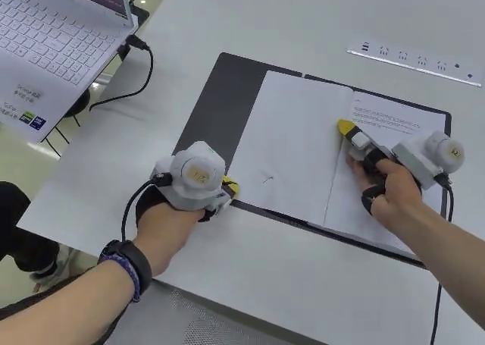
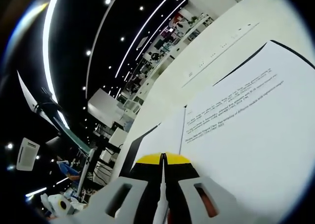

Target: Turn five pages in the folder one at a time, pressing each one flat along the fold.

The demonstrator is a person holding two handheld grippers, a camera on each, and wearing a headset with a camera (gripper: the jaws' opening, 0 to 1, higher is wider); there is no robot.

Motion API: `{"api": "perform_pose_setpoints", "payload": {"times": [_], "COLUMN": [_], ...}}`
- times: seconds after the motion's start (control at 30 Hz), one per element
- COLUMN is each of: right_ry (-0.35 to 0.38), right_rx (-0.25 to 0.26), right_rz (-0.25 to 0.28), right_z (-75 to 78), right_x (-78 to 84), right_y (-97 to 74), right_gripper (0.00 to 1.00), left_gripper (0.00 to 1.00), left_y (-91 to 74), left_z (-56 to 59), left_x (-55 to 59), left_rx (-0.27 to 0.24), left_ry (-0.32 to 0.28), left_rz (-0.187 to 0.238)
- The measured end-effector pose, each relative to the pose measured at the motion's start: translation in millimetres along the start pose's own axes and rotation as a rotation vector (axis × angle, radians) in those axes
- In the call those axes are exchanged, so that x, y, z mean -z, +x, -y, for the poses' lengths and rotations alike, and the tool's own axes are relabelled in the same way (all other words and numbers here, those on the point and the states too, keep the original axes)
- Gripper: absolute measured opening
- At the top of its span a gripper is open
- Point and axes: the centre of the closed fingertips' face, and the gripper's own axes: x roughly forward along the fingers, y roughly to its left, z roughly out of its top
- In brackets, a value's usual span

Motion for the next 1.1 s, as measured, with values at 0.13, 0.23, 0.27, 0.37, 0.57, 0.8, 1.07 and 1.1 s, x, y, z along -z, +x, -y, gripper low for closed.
{"api": "perform_pose_setpoints", "payload": {"times": [0.13, 0.23, 0.27, 0.37, 0.57, 0.8, 1.07, 1.1], "right_ry": [-0.006, -0.010, -0.014, -0.038, 0.004, 0.014, 0.015, 0.015], "right_rx": [0.007, 0.015, 0.017, 0.021, 0.025, 0.025, 0.041, 0.042], "right_rz": [0.007, 0.014, 0.013, -0.001, 0.041, 0.067, 0.071, 0.073], "right_z": [0.8, 2.3, 2.7, 3.6, 11.4, 15.9, 38.8, 41.6], "right_x": [-6.1, -11.9, -13.2, -18.8, -33.0, -43.6, -57.6, -59.2], "right_y": [6.4, 13.4, 15.7, 26.4, 40.2, 49.2, 69.3, 71.3], "right_gripper": [0.00, 0.00, 0.00, 0.00, 0.00, 0.00, 0.00, 0.00], "left_gripper": [0.00, 0.00, 0.00, 0.00, 0.00, 0.00, 0.00, 0.00], "left_y": [-0.1, 0.0, 0.1, 0.2, 0.2, -0.1, 0.3, 0.3], "left_z": [0.4, 0.4, 0.4, 0.4, 0.5, 1.2, 1.1, 1.0], "left_x": [-0.1, -0.2, -0.3, -0.3, -0.1, 0.1, 0.4, 0.3], "left_rx": [0.003, 0.003, 0.003, 0.006, 0.013, 0.015, 0.016, 0.017], "left_ry": [0.000, 0.003, 0.005, 0.007, 0.011, 0.024, 0.035, 0.034], "left_rz": [0.002, 0.003, 0.003, 0.001, -0.009, -0.019, -0.018, -0.017]}}
